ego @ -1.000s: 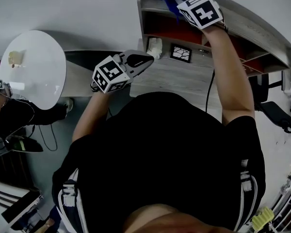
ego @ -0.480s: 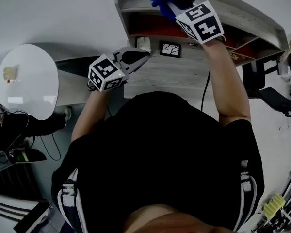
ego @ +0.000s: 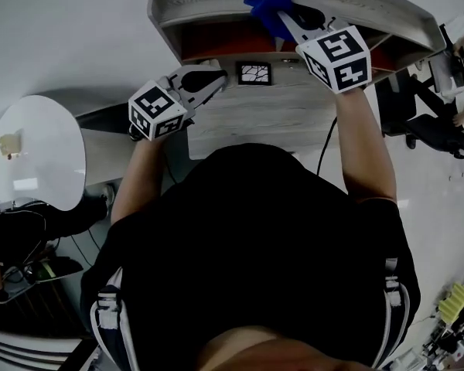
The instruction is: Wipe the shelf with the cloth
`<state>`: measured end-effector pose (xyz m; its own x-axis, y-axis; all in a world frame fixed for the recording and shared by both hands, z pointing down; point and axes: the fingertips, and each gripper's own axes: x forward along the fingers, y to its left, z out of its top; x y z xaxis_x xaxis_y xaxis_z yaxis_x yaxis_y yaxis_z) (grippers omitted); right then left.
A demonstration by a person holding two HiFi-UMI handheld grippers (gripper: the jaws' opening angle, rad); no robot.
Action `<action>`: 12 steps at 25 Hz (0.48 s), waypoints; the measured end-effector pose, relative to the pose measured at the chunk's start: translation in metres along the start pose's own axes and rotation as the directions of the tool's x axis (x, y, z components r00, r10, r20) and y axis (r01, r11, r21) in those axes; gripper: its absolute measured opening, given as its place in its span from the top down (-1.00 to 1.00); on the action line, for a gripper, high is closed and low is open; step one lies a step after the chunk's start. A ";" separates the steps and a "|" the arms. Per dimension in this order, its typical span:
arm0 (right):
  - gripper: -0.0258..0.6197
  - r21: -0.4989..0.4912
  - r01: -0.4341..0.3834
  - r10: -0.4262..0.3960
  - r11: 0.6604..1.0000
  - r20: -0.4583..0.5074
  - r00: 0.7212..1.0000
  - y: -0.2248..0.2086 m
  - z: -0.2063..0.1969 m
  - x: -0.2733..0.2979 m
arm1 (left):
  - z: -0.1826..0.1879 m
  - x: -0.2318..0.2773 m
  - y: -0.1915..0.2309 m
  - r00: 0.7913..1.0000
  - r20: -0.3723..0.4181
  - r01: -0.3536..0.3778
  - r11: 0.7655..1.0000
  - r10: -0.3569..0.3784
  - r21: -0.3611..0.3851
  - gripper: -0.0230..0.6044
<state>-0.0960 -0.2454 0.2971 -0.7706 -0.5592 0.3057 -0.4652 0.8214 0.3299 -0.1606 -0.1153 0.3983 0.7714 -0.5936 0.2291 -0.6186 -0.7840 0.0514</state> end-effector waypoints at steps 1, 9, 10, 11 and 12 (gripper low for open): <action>0.77 0.001 0.020 -0.020 1.000 0.005 1.000 -0.004 -0.003 -0.006 | 0.002 0.000 0.003 1.000 0.002 -0.005 1.000 0.005 0.003 0.87; 0.77 0.058 0.106 -0.109 0.993 0.063 0.992 -0.028 -0.031 -0.050 | 0.021 0.011 0.012 1.000 0.018 -0.002 0.999 0.001 0.037 0.87; 0.77 0.062 0.116 -0.121 0.991 0.078 0.990 -0.030 -0.033 -0.056 | 0.023 0.014 0.012 1.000 0.022 -0.001 0.999 0.000 0.038 0.87; 0.77 0.064 0.128 -0.134 0.990 0.090 0.987 -0.033 -0.035 -0.062 | 0.025 0.017 0.012 1.000 0.028 -0.002 0.999 0.001 0.038 0.87; 0.77 0.065 0.141 -0.147 0.988 0.100 0.984 -0.035 -0.037 -0.068 | 0.027 0.019 0.011 0.999 0.039 -0.006 0.999 0.005 0.036 0.87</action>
<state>-0.0111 -0.2401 0.2980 -0.7334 -0.6598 0.1634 -0.5966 0.7400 0.3104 -0.1488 -0.1407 0.3767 0.7739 -0.6038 0.1909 -0.6175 -0.7865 0.0155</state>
